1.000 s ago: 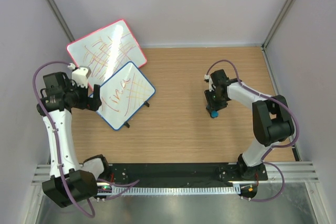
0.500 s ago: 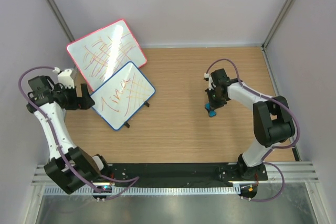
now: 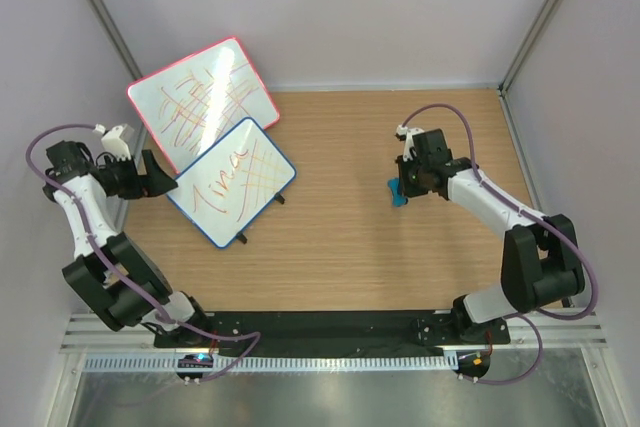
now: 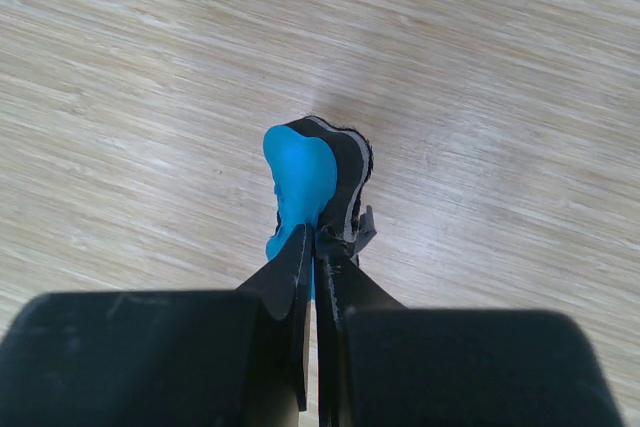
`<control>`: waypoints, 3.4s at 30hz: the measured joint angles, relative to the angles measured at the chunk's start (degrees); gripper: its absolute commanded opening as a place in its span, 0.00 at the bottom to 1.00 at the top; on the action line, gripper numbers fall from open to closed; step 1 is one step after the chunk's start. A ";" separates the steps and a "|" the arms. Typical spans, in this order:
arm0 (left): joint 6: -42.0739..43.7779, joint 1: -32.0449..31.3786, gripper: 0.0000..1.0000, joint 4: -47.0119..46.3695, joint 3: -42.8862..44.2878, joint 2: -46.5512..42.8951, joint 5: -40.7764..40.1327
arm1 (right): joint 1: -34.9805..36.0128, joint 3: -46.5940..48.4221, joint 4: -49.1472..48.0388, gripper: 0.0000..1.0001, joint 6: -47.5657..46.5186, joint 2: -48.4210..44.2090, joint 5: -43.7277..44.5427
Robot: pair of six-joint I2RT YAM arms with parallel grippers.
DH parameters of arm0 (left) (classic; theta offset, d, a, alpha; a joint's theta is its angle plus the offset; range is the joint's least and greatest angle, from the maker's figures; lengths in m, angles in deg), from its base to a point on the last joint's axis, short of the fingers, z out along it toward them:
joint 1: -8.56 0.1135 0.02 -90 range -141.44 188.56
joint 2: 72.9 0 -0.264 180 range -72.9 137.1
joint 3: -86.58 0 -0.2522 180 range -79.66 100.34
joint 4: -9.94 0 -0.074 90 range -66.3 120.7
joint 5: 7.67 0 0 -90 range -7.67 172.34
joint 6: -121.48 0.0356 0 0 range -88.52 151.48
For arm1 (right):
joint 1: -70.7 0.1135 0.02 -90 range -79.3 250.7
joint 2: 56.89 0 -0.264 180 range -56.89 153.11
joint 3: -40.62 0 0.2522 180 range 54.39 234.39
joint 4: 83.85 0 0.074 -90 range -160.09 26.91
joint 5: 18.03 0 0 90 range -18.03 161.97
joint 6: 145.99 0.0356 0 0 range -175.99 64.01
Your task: Erase the whiteboard
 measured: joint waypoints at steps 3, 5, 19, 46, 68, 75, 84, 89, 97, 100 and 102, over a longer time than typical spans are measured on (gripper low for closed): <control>1.55 0.24 0.90 0.22 0.42 1.66 1.22 | 0.00 0.04 0.48 0.01 0.28 0.57 0.24; 2.54 0.26 0.90 0.48 0.42 1.86 1.81 | 0.00 0.02 0.48 0.01 0.55 1.27 -0.04; 9.14 0.35 0.89 4.28 0.35 2.25 3.61 | 3.56 0.02 -1.64 0.01 2.71 12.33 -13.86; 21.24 0.37 0.62 12.26 0.50 9.70 8.04 | 17.97 3.30 3.21 0.60 5.92 9.86 6.27; 23.19 0.37 0.62 14.01 1.18 9.44 8.04 | 20.13 7.21 4.57 0.47 9.97 17.20 9.05; 23.69 0.37 0.62 14.29 1.25 8.85 8.04 | 20.13 7.21 5.62 0.55 10.19 17.20 10.43; 23.93 0.37 0.62 14.75 1.25 8.61 8.02 | 20.13 7.21 6.29 0.25 10.71 17.18 10.99; 24.17 0.37 0.62 15.06 1.25 8.46 7.98 | 20.13 7.19 6.25 0.16 11.06 17.07 10.86; 25.16 0.48 0.61 16.37 1.55 7.63 7.67 | 20.13 6.29 5.42 0.01 10.32 14.08 8.09; 25.20 0.79 0.59 17.29 2.67 7.63 7.80 | 20.13 6.29 3.41 0.01 8.98 12.09 6.23; 25.22 1.01 0.57 17.97 3.80 7.65 8.07 | 20.20 7.19 1.66 0.01 7.82 11.50 5.16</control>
